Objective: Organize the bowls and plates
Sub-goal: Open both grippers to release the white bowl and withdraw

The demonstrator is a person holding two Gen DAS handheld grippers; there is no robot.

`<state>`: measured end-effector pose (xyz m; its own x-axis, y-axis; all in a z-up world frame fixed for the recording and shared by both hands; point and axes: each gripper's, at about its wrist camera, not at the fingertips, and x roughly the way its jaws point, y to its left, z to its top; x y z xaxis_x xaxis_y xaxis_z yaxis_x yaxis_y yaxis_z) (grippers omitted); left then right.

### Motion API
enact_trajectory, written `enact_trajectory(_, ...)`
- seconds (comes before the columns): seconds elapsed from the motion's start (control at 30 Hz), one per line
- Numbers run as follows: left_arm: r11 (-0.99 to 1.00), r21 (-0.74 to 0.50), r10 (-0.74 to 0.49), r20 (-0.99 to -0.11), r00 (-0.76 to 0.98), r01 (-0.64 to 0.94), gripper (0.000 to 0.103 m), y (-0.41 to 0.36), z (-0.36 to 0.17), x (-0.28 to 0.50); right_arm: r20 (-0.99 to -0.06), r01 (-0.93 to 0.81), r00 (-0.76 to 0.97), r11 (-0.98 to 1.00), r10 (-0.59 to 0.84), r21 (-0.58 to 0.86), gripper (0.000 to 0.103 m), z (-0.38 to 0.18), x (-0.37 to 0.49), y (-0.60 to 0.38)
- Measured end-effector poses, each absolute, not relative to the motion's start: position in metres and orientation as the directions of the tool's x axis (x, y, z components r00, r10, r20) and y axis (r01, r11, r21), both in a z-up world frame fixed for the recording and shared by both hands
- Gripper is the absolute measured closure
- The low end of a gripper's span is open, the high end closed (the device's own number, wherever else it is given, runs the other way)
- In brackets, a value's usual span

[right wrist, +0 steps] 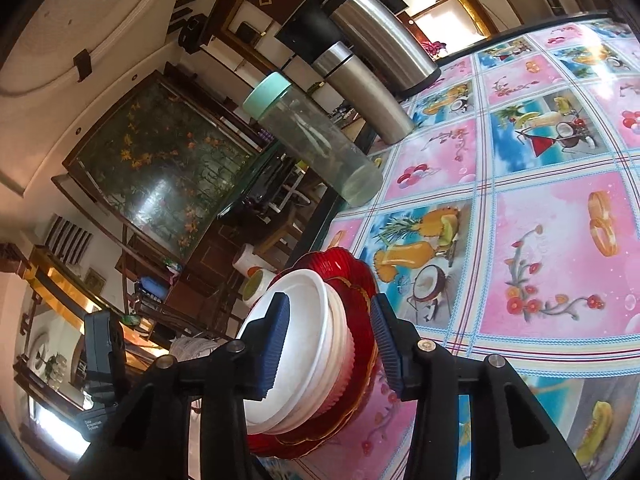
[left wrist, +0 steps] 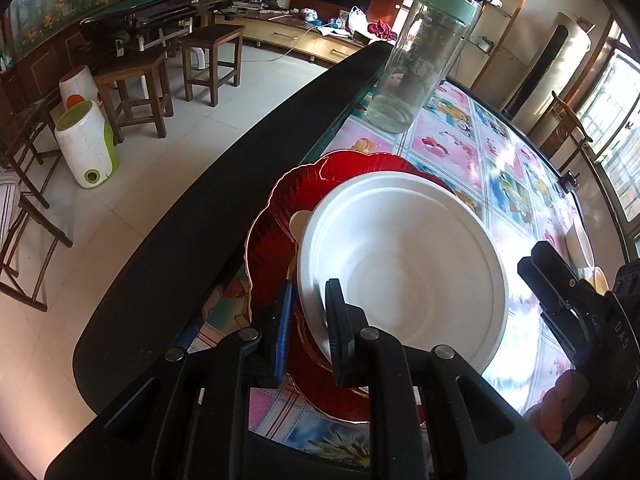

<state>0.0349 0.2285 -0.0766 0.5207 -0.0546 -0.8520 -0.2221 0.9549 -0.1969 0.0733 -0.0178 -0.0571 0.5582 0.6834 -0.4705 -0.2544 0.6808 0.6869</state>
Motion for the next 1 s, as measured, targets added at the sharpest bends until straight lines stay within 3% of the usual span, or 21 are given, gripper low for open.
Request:
enact_trajectory(0.23, 0.967, -0.109, 0.036, -0.835, 0.550, -0.229, 0.079, 0.221, -0.068, 0.022, -0.501, -0.194, 0.555, 0.689, 0.664, 0.698, 0.056, -0.066, 0.079, -0.033)
enact_trajectory(0.33, 0.969, -0.010, 0.144, -0.791, 0.594, -0.247, 0.069, 0.217, -0.055, 0.011, -0.510, -0.178, 0.547, 0.687, 0.664, 0.705, 0.056, -0.069, 0.081, -0.036)
enact_trajectory(0.4, 0.967, 0.026, 0.185, -0.756, 0.628, -0.254, 0.052, 0.214, -0.046, 0.005, -0.513, -0.173, 0.542, 0.686, 0.666, 0.707, 0.056, -0.070, 0.081, -0.035)
enact_trajectory(0.53, 0.953, 0.123, 0.284, -0.674, 0.682, -0.276, 0.045, 0.205, -0.031, -0.007, -0.511, -0.174, 0.547, 0.688, 0.663, 0.705, 0.056, -0.070, 0.079, -0.037)
enact_trajectory(0.87, 0.977, 0.130, 0.211, -0.662, 0.719, -0.167, 0.042, 0.171, -0.024, -0.015, -0.504, -0.171, 0.584, 0.704, 0.636, 0.690, 0.052, -0.064, 0.070, -0.053)
enact_trajectory(1.0, 0.984, 0.140, 0.179, -0.659, 0.731, -0.114, 0.034, 0.147, -0.023, -0.019, -0.500, -0.165, 0.609, 0.714, 0.616, 0.680, 0.051, -0.062, 0.063, -0.071)
